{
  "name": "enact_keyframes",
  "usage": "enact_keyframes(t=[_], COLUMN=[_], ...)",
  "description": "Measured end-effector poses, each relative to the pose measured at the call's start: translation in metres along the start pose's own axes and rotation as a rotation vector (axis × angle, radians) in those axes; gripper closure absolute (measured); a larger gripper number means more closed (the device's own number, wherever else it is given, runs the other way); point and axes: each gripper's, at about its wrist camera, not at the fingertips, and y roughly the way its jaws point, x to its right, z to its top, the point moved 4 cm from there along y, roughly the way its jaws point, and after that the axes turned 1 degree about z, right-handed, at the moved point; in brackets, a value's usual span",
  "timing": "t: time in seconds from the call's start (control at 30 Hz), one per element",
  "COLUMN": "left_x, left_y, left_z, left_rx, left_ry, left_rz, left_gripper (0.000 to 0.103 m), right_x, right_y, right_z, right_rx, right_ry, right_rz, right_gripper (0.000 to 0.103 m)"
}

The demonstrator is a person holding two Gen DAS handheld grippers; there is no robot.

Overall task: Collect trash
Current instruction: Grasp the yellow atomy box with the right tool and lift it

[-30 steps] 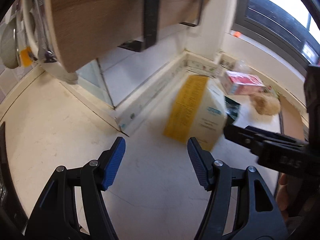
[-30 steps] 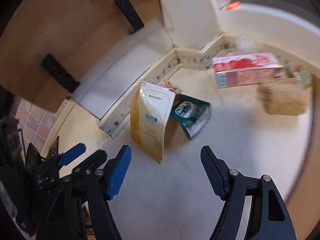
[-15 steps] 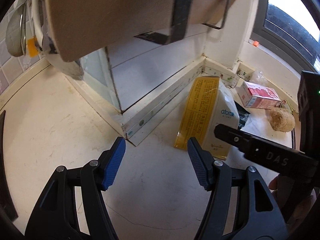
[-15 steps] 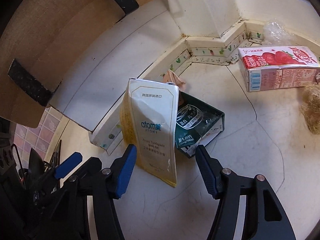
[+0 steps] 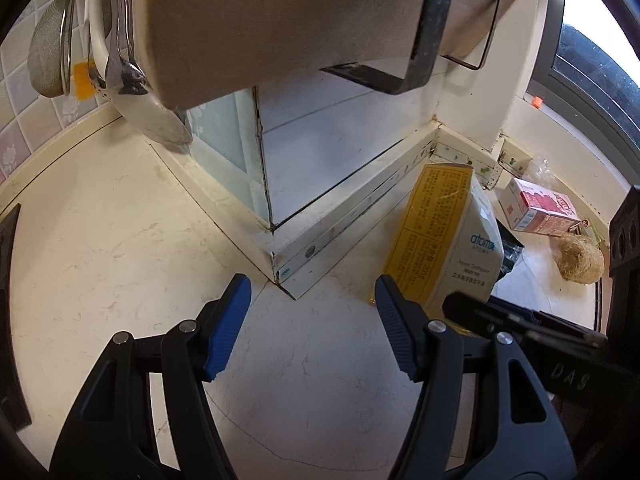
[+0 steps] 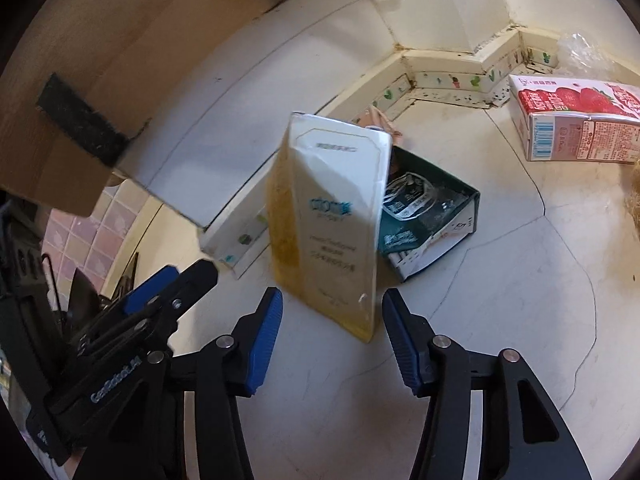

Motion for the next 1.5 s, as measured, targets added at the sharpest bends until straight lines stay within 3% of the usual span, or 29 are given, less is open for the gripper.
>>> enact_keyframes(t=[0.37, 0.4, 0.5, 0.7, 0.93, 1.23, 1.5], left_x=[-0.008, -0.008, -0.007, 0.007, 0.034, 0.085, 0.13], left_y=[0.003, 0.003, 0.0, -0.011, -0.023, -0.013, 0.018], left_z=[0.001, 0.001, 0.002, 0.002, 0.006, 0.021, 0.044], left_rx=[0.003, 0.005, 0.011, 0.025, 0.015, -0.019, -0.105], left_ry=[-0.021, -0.02, -0.017, 0.007, 0.019, 0.035, 0.002], left_rz=[0.0, 0.0, -0.002, -0.031, -0.098, -0.142, -0.162], left_gripper=[0.041, 0.041, 0.041, 0.041, 0.041, 0.04, 0.04], right_x=[-0.003, -0.004, -0.013, -0.026, -0.029, 0.016, 0.069], right_y=[0.02, 0.02, 0.017, -0.013, -0.076, -0.148, -0.172], right_z=[0.021, 0.023, 0.025, 0.02, 0.016, 0.014, 0.006], right_rx=[0.027, 0.032, 0.056, 0.138, 0.257, 0.425, 0.453], right_ry=[-0.005, -0.004, -0.022, -0.087, -0.126, -0.026, 0.062], right_rz=[0.09, 0.1, 0.13, 0.109, 0.073, -0.046, -0.119], right_gripper=[0.06, 0.064, 0.089, 0.101, 0.101, 0.101, 0.101])
